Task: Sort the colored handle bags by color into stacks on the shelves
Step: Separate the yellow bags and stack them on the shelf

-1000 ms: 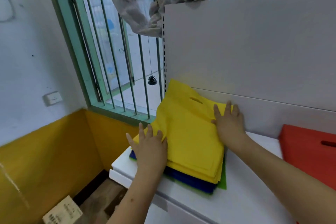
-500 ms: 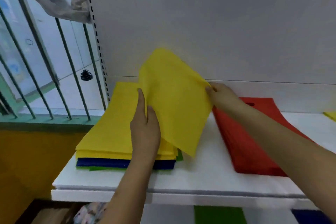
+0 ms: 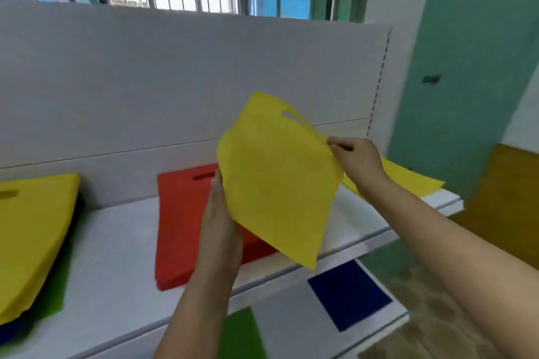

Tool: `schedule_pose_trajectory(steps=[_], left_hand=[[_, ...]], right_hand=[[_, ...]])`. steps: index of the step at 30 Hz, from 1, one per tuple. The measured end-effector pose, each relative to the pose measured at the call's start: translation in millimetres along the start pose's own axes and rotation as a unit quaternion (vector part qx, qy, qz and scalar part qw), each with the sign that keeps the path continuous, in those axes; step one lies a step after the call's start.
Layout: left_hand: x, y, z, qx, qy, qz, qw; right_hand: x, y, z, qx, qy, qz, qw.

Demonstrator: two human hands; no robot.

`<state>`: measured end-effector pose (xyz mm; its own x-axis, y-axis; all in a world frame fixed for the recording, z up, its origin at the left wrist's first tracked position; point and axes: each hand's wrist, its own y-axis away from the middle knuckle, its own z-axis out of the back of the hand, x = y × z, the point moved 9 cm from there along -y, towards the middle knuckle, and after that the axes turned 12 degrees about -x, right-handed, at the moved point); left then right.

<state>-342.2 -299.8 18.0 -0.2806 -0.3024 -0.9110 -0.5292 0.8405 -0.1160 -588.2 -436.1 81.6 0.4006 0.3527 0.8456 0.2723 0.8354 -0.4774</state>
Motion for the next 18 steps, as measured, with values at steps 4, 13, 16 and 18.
schedule_pose_trajectory(steps=[4, 13, 16, 18], left_hand=[[54.3, 14.9, -87.9, -0.025, -0.021, 0.014, 0.999], [135.5, 7.9, -195.4, -0.039, -0.286, 0.016, 0.957], [158.7, -5.2, -228.3, 0.039, -0.382, 0.029, 0.923], [176.8, -17.9, -244.7, 0.089, -0.485, 0.025, 0.869]], right_hand=[[-76.0, -55.8, 76.8, -0.016, 0.040, -0.002, 0.999], [-192.5, -155.8, 125.2, -0.001, 0.091, -0.025, 0.996], [-213.9, -189.5, 104.6, 0.035, 0.109, -0.030, 0.993], [-225.4, -211.6, 85.9, 0.053, 0.115, -0.032, 0.991]])
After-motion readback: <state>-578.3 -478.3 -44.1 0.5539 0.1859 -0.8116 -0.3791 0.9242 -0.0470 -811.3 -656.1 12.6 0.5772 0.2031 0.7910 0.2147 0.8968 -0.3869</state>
